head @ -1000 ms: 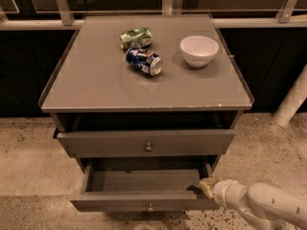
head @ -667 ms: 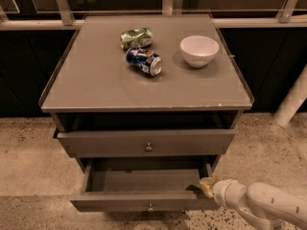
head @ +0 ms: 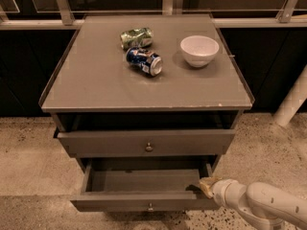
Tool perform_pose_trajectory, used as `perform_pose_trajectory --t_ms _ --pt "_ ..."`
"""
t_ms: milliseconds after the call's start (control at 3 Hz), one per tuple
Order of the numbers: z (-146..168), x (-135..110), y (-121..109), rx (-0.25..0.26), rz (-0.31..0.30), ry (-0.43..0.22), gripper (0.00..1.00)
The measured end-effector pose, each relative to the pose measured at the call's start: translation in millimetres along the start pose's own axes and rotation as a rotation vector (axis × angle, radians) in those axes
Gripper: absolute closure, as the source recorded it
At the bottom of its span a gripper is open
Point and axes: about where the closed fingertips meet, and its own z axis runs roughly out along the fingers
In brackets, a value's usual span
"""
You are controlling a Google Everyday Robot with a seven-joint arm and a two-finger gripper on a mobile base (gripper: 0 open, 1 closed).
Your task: Open middle drawer
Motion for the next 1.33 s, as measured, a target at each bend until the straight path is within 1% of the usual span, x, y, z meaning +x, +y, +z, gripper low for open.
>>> perform_pose_trajectory --t_ms 667,1000,1333 --pt "0.0 0.0 0.0 0.000 0.000 0.000 0.16" --pt "0.0 0.0 0.1 0.000 0.000 0.000 0.00" --pt "0.1 0.0 0.1 0.000 0.000 0.000 0.00"
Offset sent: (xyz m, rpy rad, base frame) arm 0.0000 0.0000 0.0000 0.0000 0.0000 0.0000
